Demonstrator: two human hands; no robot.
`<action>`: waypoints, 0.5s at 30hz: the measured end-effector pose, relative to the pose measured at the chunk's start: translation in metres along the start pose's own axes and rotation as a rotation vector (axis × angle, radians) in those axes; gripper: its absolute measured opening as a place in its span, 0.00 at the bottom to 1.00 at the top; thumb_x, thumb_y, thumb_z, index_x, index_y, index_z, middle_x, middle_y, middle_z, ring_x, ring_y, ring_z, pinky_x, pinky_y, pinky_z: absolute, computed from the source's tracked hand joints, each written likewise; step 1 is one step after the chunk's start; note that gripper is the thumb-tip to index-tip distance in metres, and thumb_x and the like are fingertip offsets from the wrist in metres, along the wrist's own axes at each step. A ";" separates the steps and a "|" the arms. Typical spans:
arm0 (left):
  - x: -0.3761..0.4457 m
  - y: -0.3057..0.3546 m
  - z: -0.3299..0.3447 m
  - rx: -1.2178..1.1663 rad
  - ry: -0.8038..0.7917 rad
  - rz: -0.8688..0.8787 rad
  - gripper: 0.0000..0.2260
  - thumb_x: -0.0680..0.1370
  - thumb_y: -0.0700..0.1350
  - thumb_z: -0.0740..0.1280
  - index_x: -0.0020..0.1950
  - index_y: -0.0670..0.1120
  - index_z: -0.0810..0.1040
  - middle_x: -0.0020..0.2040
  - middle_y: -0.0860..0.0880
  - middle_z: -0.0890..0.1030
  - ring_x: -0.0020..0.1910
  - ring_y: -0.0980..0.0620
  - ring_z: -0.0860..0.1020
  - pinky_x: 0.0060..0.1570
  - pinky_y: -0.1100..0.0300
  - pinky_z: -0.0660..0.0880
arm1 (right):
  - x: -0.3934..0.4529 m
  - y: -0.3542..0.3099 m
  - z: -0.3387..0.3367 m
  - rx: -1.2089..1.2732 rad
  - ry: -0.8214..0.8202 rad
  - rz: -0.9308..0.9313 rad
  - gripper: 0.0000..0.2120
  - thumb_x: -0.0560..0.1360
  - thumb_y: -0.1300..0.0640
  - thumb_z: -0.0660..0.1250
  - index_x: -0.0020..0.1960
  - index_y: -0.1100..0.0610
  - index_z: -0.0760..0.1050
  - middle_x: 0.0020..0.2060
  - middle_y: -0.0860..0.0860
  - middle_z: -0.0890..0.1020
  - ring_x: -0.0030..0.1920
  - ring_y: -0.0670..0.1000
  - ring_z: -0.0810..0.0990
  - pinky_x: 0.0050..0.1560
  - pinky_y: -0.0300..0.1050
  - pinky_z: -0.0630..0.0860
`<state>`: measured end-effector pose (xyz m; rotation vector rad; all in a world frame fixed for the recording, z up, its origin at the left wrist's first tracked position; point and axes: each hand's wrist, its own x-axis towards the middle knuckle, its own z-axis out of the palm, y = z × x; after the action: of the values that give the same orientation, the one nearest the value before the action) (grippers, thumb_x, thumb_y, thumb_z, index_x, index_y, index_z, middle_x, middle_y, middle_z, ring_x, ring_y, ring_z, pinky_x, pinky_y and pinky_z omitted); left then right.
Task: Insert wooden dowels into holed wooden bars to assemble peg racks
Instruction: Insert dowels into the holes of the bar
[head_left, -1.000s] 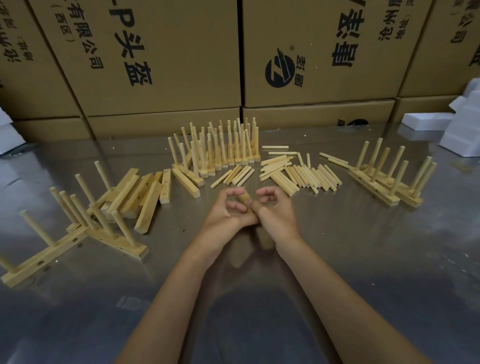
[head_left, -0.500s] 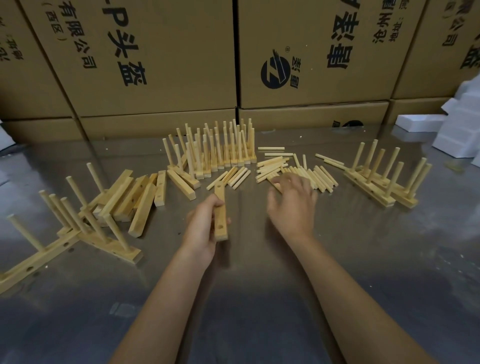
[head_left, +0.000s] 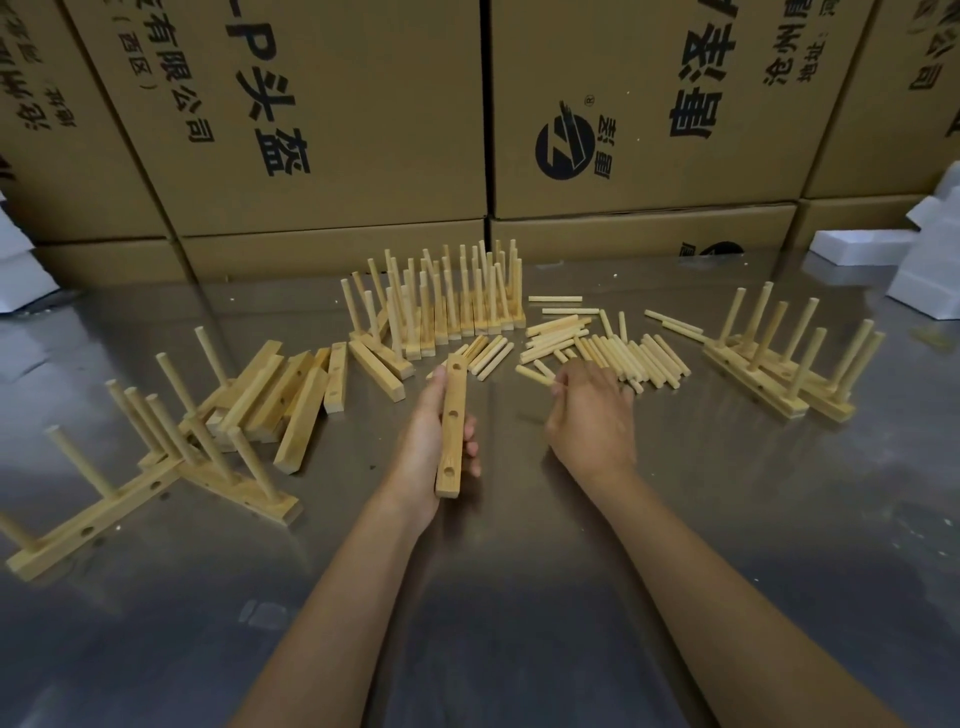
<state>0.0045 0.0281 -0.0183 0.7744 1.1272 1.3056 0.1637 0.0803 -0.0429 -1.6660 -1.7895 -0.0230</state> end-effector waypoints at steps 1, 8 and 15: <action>0.000 0.000 0.000 0.019 -0.010 0.017 0.14 0.84 0.56 0.59 0.63 0.51 0.76 0.29 0.50 0.73 0.26 0.53 0.72 0.24 0.59 0.71 | -0.003 -0.002 -0.003 0.129 -0.003 -0.013 0.06 0.78 0.65 0.59 0.51 0.55 0.70 0.43 0.50 0.77 0.48 0.55 0.76 0.44 0.45 0.67; -0.010 0.001 0.000 0.106 -0.194 0.072 0.15 0.83 0.45 0.63 0.69 0.56 0.76 0.47 0.46 0.83 0.33 0.49 0.79 0.21 0.60 0.69 | -0.041 -0.005 -0.025 0.436 -0.013 -0.283 0.25 0.74 0.70 0.57 0.67 0.54 0.74 0.48 0.50 0.76 0.48 0.49 0.75 0.45 0.45 0.74; -0.011 -0.001 0.001 0.144 -0.204 0.089 0.16 0.80 0.41 0.68 0.67 0.54 0.80 0.47 0.46 0.85 0.34 0.49 0.80 0.28 0.60 0.77 | -0.043 -0.004 -0.035 0.285 0.020 -0.277 0.10 0.79 0.56 0.65 0.59 0.49 0.79 0.44 0.46 0.79 0.39 0.48 0.77 0.39 0.49 0.77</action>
<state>0.0071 0.0175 -0.0163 1.0505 1.0402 1.1980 0.1741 0.0268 -0.0354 -1.2087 -1.8967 0.0880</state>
